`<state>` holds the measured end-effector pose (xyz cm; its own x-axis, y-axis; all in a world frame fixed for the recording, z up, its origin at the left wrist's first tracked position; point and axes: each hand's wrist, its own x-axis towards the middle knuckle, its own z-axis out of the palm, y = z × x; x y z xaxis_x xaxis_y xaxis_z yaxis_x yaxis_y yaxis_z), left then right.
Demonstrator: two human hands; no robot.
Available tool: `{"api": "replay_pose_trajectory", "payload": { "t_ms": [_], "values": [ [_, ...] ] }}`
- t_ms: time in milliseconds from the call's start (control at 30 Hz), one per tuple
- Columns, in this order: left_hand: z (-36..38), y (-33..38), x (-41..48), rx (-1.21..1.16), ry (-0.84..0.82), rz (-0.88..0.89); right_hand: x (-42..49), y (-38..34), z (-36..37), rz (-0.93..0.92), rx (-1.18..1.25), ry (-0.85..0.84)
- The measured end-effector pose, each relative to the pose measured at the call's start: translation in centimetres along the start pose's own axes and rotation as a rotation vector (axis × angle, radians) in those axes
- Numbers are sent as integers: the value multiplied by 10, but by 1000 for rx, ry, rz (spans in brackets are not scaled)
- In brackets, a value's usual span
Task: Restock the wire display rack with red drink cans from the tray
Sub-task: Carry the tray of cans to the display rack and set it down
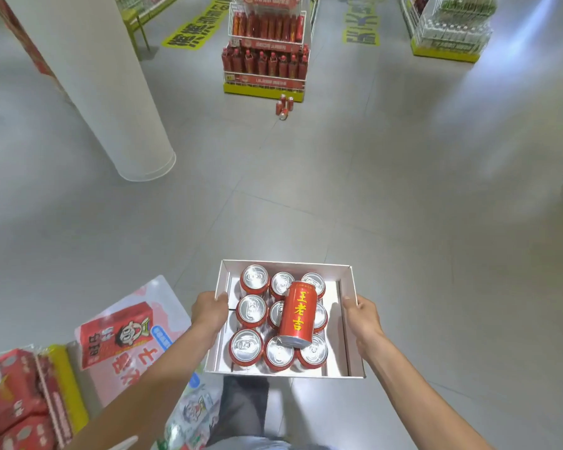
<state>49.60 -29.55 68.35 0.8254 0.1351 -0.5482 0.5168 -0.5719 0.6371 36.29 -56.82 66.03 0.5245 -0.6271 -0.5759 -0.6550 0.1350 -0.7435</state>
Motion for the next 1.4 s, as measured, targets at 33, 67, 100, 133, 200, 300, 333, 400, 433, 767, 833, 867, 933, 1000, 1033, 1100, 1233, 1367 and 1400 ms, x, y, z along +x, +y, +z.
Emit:
{"api": "replay_pose_trajectory", "payload": {
  "t_ms": [33, 67, 100, 133, 200, 300, 333, 400, 433, 767, 833, 867, 933, 1000, 1033, 1100, 1233, 1367, 1400],
  "values": [
    [4, 14, 21, -4, -6, 2, 17, -14, 5, 1, -1, 1],
    [8, 29, 42, -4, -11, 7, 34, -29, 11, 0, 5, 10],
    [12, 43, 64, -7, -19, 17, 50, -44, 18, -1, 13, 20],
    [15, 60, 85, -10, -26, 23, 67, -59, 25, 1, 22, 28],
    [17, 97, 125, 10, -38, 30, 101, -95, 38, 9, 24, 47],
    [20, 155, 185, 31, -54, 37, 151, -150, 57, 17, 30, 68],
    [20, 176, 205, 39, -49, 42, 169, -168, 63, 20, 32, 68],
    [22, 219, 243, 57, -29, 64, 205, -206, 74, 22, 39, 84],
    [23, 239, 261, 66, -27, 74, 220, -225, 79, 20, 48, 84],
    [62, 423, 455, 97, -19, 105, 434, -387, 135, 13, 94, 40],
    [72, 461, 487, 105, -21, 96, 477, -421, 142, 10, 88, 42],
    [76, 481, 503, 102, -30, 89, 495, -440, 145, 21, 89, 34],
    [84, 521, 534, 83, -35, 67, 534, -475, 148, 18, 90, 21],
    [91, 555, 565, 58, -21, 55, 571, -512, 152, -3, 72, 32],
    [94, 571, 578, 53, -21, 49, 587, -529, 154, -13, 68, 35],
    [101, 603, 606, 40, -24, 29, 617, -561, 156, -4, 59, 38],
    [116, 659, 662, 33, -26, 26, 684, -609, 167, 12, 36, 53],
    [132, 703, 715, 27, -25, 39, 748, -639, 179, 25, 26, 58],
    [136, 714, 727, 24, -23, 46, 759, -648, 183, 21, 29, 64]
  ]
}}
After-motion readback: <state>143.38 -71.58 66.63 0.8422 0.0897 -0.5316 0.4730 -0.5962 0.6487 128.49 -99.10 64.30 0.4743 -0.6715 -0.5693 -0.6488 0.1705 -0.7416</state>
